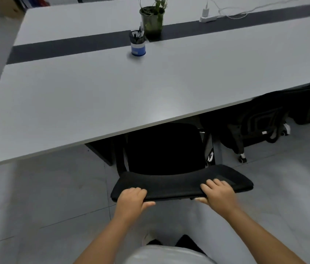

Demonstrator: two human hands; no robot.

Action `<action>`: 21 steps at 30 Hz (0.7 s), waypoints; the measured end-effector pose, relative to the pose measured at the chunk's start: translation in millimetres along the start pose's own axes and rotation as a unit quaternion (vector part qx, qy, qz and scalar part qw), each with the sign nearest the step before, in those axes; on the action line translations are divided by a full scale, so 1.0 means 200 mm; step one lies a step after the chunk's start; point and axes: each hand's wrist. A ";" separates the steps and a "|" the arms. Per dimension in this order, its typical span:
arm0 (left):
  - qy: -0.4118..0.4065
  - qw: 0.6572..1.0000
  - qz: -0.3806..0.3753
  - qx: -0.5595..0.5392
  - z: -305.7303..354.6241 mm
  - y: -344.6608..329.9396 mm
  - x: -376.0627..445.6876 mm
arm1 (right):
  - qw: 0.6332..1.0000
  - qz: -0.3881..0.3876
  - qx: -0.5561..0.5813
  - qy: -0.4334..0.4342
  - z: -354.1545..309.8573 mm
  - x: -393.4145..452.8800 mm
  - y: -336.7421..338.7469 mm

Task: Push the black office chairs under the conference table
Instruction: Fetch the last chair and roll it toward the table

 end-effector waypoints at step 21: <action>0.093 0.993 -0.038 0.065 -0.04 -0.09 0.47 | 0.994 0.035 0.048 0.096 0.43 0.64 -0.28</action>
Point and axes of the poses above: each hand's wrist, its own x-axis towards the middle knuckle, its own y-axis out of the back of the hand, z = x × y, and after that the axes turned 8 degrees about y, right-handed
